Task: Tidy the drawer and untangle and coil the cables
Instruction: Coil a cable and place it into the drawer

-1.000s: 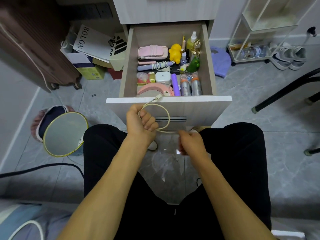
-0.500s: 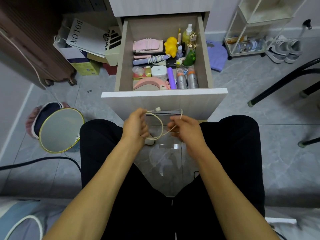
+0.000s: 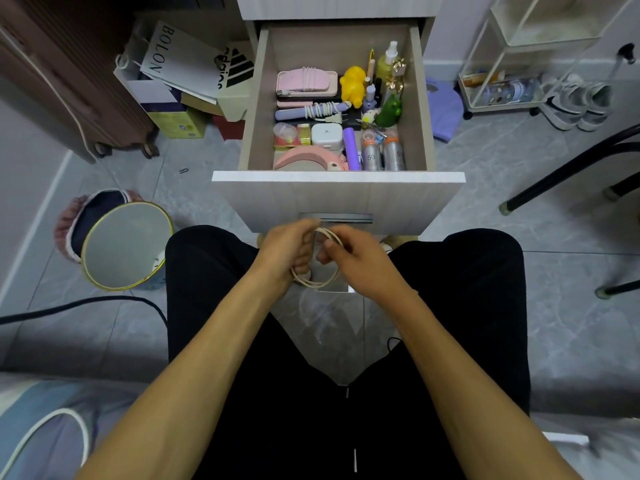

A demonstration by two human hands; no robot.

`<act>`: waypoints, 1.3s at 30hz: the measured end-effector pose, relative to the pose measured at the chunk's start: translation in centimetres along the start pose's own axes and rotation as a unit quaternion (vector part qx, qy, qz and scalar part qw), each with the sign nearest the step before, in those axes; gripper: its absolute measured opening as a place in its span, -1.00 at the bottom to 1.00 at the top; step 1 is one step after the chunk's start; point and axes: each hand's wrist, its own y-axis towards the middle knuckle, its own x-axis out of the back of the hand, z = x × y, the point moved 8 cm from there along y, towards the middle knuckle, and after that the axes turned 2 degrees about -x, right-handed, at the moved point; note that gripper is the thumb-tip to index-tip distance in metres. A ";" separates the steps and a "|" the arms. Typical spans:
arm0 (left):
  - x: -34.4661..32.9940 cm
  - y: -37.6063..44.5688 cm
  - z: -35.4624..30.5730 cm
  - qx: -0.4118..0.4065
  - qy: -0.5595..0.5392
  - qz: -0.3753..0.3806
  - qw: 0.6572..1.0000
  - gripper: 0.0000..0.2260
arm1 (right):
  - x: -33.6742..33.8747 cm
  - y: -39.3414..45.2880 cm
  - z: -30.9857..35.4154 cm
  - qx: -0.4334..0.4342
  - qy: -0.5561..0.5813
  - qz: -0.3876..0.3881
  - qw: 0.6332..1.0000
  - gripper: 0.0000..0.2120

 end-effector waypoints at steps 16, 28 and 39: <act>-0.6 -1.2 -2.5 -0.133 0.180 0.049 0.973 -0.84 | 2.7 0.9 0.1 -0.131 0.036 0.103 0.985 -0.76; -1.2 0.9 -3.1 0.042 -0.263 0.028 0.963 -0.67 | 2.4 2.1 -2.7 -0.151 0.241 -0.017 0.959 -0.72; 1.2 0.7 -4.1 -0.053 -0.258 -0.044 0.964 -0.68 | -2.5 0.2 -4.5 -0.170 0.179 0.169 0.954 -0.85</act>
